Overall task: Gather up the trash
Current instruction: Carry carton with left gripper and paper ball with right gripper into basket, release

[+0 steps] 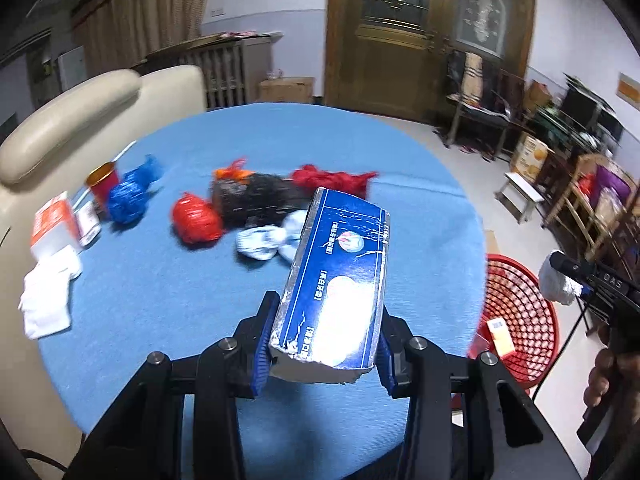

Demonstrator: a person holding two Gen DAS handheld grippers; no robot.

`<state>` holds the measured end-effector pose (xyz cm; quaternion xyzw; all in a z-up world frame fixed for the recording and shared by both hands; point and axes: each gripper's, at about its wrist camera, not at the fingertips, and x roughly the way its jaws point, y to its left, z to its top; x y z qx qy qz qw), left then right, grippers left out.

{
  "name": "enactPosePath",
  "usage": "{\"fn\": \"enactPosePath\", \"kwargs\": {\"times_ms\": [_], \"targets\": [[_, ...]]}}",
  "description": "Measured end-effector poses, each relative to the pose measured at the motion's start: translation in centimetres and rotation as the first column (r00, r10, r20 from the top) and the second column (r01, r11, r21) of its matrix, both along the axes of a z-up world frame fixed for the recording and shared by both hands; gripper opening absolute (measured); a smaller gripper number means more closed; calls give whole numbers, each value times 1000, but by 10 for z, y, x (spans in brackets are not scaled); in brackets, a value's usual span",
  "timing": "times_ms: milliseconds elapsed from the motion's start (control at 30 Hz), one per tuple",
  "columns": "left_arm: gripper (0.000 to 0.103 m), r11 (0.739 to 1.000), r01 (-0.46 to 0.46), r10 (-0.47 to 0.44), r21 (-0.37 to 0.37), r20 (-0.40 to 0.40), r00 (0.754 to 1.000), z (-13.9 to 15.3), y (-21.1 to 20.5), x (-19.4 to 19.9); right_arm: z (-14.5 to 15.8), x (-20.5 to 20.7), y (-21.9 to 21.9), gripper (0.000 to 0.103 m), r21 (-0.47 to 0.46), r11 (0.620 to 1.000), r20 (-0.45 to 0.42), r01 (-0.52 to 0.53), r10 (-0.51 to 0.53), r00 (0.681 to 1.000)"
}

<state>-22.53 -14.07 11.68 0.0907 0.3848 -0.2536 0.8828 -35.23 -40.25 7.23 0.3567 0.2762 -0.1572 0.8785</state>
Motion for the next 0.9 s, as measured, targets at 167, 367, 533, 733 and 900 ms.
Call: {"fn": "enactPosePath", "kwargs": {"times_ms": [167, 367, 533, 733, 900], "targets": [[44, 995, 102, -102, 1, -2, 995, 2, -36, -12, -10, -22, -26, 38, 9, 997, -24, 75, -74, 997], [44, 967, 254, -254, -5, -3, 967, 5, -88, -32, -23, -43, -48, 38, 12, 992, -62, 125, -124, 990], [45, 937, 350, -350, 0, -26, 937, -1, -125, -46, -41, -48, -57, 38, 38, 989, -103, 142, -138, 985], [44, 915, 403, -402, 17, -47, 914, -9, -153, -52, -65, -48, -64, 38, 74, 985, -153, 156, -143, 978], [44, 905, 425, -422, 22, -70, 904, -15, -168, -52, -81, -49, -64, 41, 108, 982, -192, 155, -132, 972]]}}
